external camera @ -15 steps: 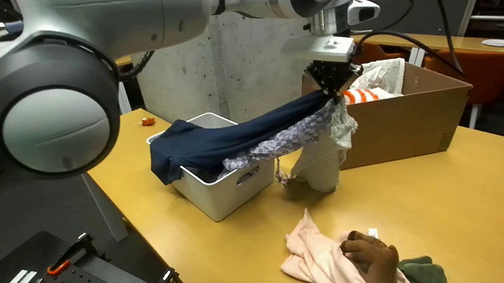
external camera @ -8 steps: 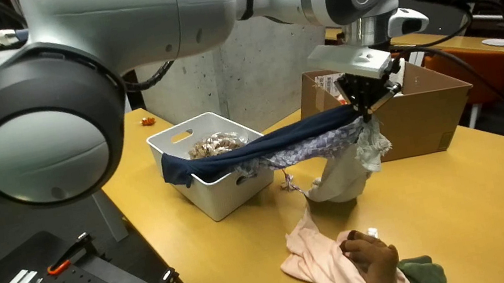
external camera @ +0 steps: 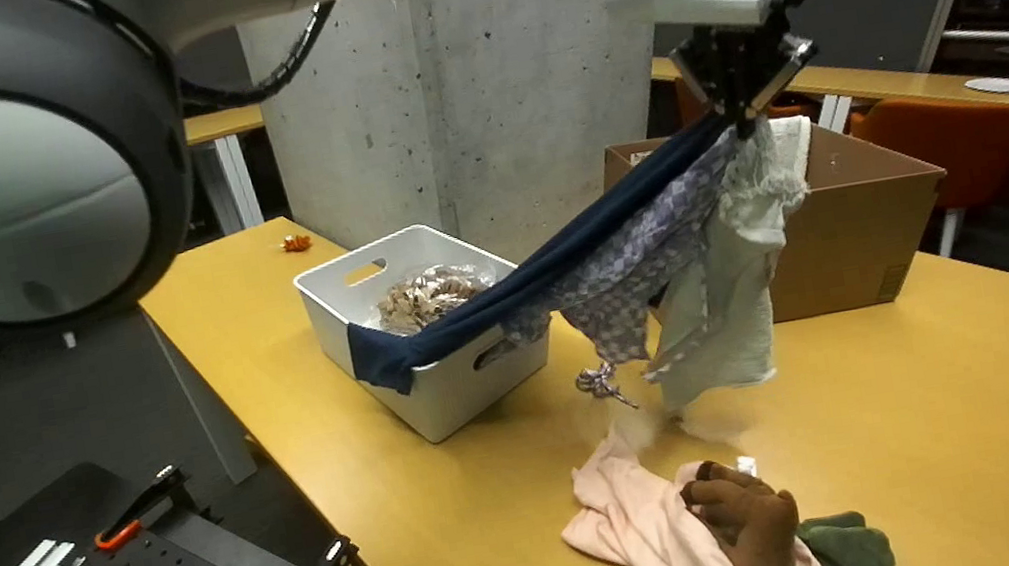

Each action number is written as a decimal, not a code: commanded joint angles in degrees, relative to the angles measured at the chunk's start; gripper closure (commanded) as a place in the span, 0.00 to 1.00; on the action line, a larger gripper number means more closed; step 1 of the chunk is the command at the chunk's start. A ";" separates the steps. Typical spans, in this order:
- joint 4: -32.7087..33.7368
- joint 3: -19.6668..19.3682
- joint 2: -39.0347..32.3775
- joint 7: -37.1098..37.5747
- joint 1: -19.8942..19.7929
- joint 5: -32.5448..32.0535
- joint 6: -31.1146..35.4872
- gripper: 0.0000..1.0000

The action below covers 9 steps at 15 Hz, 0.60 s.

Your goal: Take the clothing out of the basket

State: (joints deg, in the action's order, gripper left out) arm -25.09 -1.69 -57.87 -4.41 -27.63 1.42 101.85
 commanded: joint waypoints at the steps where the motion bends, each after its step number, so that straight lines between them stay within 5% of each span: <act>1: 0.07 -0.57 6.53 0.60 -2.14 1.67 -2.53 0.98; 9: -0.47 -0.45 10.49 0.58 -5.20 2.19 -0.90 0.98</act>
State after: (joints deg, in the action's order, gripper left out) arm -24.65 -1.82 -47.55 -3.94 -32.82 1.84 100.15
